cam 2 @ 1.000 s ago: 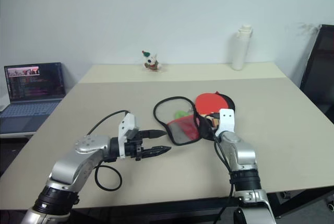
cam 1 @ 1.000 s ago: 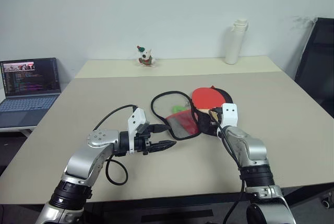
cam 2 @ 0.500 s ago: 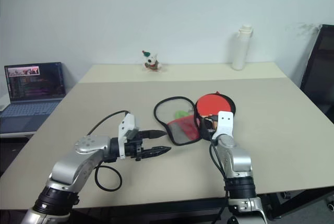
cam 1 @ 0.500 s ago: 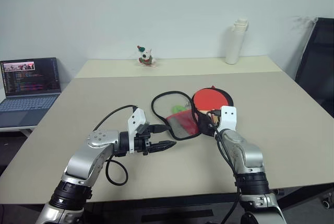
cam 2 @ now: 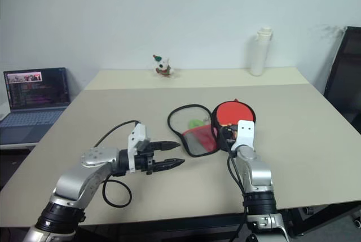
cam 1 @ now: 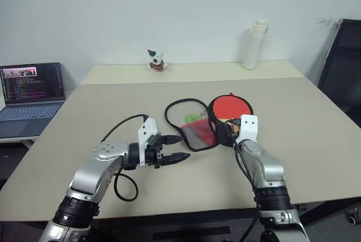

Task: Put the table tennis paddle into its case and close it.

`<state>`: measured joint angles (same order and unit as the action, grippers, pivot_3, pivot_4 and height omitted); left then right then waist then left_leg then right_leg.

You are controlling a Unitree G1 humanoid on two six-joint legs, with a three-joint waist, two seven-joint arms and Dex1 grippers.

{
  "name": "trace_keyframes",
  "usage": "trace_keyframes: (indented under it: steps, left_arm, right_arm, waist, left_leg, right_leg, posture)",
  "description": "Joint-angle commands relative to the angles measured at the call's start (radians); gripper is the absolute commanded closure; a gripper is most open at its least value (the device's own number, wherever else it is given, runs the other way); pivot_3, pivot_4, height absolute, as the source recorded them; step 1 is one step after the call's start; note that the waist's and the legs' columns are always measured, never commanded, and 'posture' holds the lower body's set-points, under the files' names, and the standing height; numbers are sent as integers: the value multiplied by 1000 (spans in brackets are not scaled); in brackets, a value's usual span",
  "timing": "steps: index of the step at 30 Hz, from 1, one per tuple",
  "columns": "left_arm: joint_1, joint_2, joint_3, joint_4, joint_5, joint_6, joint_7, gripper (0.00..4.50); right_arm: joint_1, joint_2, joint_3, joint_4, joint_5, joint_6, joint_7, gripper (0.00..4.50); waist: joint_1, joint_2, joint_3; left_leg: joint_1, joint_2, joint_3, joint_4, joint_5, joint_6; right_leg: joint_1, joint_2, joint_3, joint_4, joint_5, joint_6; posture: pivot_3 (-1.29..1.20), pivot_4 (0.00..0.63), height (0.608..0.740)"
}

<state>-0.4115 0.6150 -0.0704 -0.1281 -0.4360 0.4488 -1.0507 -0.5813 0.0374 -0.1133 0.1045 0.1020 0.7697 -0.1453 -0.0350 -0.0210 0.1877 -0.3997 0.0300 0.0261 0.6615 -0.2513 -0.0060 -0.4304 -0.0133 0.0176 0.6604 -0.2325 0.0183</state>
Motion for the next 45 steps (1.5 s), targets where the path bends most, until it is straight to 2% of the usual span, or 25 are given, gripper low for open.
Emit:
trace_keyframes:
  steps: [1, 5, 10, 14, 21, 24, 31, 38, 45]
  left_arm:
    - [3, 8, 30, -37, -12, -18, 2, 1311]
    - [2, 15, 40, -28, -10, -9, 13, 1311]
    - [-7, 11, 86, 36, 2, -18, 65, 1311]
    - [-34, 19, 112, 137, 31, -46, 92, 1311]
    - [-107, 32, 92, 353, 100, -128, 59, 1311]
    - [-158, 22, 62, 480, 153, -179, 47, 1926]
    - [-299, -54, 23, 750, 251, -290, 78, 4380]
    - [-456, -186, 19, 1029, 314, -431, 141, 4448]
    - [-643, -255, 18, 1243, 378, -551, 147, 4448]
  right_arm:
    - [-4, 3, 29, -49, 16, 19, 38, 1505]
    - [26, -64, 116, -170, 39, 112, 173, 40]
    - [57, -210, 138, -428, 165, 325, 356, 40]
    - [34, -347, 92, -558, 283, 427, 494, 40]
    - [-39, -507, 43, -553, 360, 448, 598, 40]
    - [-49, -535, 38, -518, 349, 423, 595, 0]
    - [-39, -549, 46, -525, 356, 410, 584, 0]
    - [-6, -630, 48, -555, 387, 407, 660, 0]
    - [22, -697, 10, -562, 398, 410, 673, 0]
  waist:
    - [0, 0, 0]
    - [1, 0, 0]
    - [0, 0, 0]
    - [2, 0, 0]
    - [4, -1, 0]
    - [5, -1, 0]
    - [6, -1, 0]
    - [8, -2, 0]
    - [6, -4, 1]
  left_leg:
    - [0, 0, 0, 0, 0, 0]
    - [0, 0, 0, 0, 0, 0]
    - [0, 1, 0, 0, 0, 0]
    - [0, 0, -1, 0, 0, 0]
    - [0, -2, 0, 0, 0, 0]
    - [-1, -2, 0, 0, 0, 0]
    - [-2, -2, 1, 0, 0, 0]
    - [-3, -3, 1, 1, 0, 0]
    - [-3, -4, 2, 1, 0, 0]
  right_leg:
    - [0, 0, 0, 0, 0, 0]
    - [0, 0, 0, 0, 0, 0]
    - [0, -1, 0, 0, 0, 0]
    - [0, 0, -2, 0, 0, 0]
    - [0, 0, -2, -1, 0, 0]
    - [0, 0, -3, -2, 0, 0]
    - [0, 0, -3, -2, 0, 1]
    - [0, -1, -3, -2, 0, 1]
    - [0, 0, -4, -2, 0, 1]
  posture:
    - [0, 150, 740]
    - [0, 150, 740]
    - [0, 150, 740]
    - [0, 150, 740]
    - [0, 150, 740]
    - [0, 150, 740]
    - [0, 150, 740]
    - [0, 150, 740]
    - [0, 150, 740]
